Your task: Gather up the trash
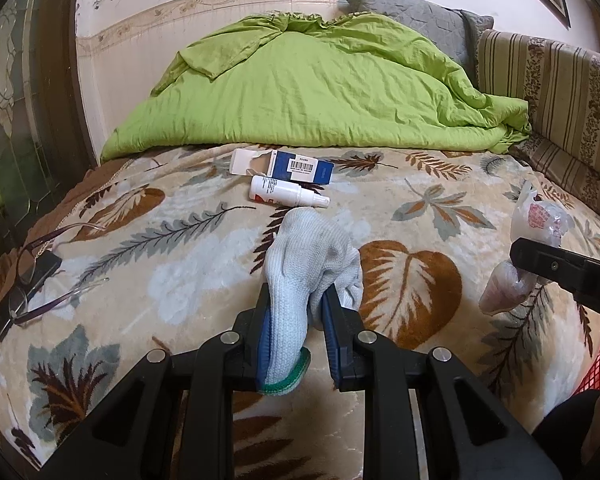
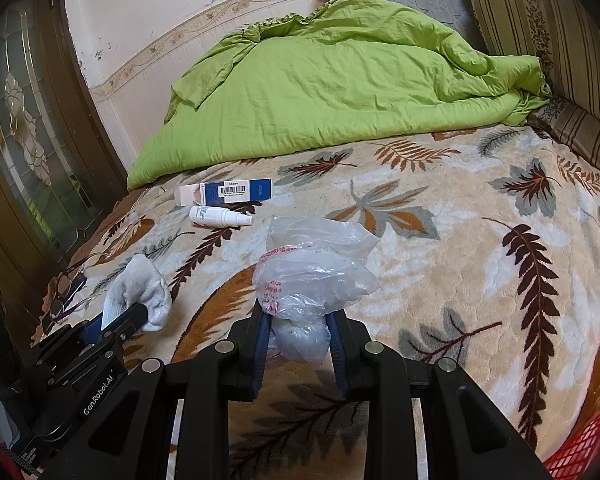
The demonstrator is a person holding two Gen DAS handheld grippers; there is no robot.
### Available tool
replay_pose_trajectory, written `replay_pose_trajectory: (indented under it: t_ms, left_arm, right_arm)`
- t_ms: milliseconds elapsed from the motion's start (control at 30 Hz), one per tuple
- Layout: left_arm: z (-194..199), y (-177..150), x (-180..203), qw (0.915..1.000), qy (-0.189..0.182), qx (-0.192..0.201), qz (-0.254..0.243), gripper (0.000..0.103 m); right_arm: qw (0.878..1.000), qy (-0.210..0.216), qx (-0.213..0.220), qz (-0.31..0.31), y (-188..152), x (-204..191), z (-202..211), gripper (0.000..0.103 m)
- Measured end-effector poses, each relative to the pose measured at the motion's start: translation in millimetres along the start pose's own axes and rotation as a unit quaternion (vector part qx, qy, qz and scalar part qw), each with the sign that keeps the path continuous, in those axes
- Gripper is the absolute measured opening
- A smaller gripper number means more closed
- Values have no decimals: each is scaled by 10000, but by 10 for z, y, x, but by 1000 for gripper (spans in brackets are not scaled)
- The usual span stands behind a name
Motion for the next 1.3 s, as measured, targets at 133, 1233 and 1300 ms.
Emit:
replay_pose_trajectory:
  t_ms: [133, 1233, 1300]
  left_arm:
    - [-4, -2, -3, 10000, 18, 1, -15, 22]
    - [-108, 31, -379, 9970, 305, -209, 680, 22]
    - [-108, 33, -374, 9970, 312, -203, 683, 22]
  right_arm:
    - [10000, 4, -2, -5, -1, 0, 1, 30]
    - [10000, 21, -9, -15, 7, 15, 9, 30]
    - [10000, 21, -11, -17, 9, 16, 9, 30]
Point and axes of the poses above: each gripper's, at about its wrist camera, not at the fingertips, and z roughly against the way its jaws point, x to its right, y to its top, the point moved 1 cm from there along -z, roughly the way its jaws point
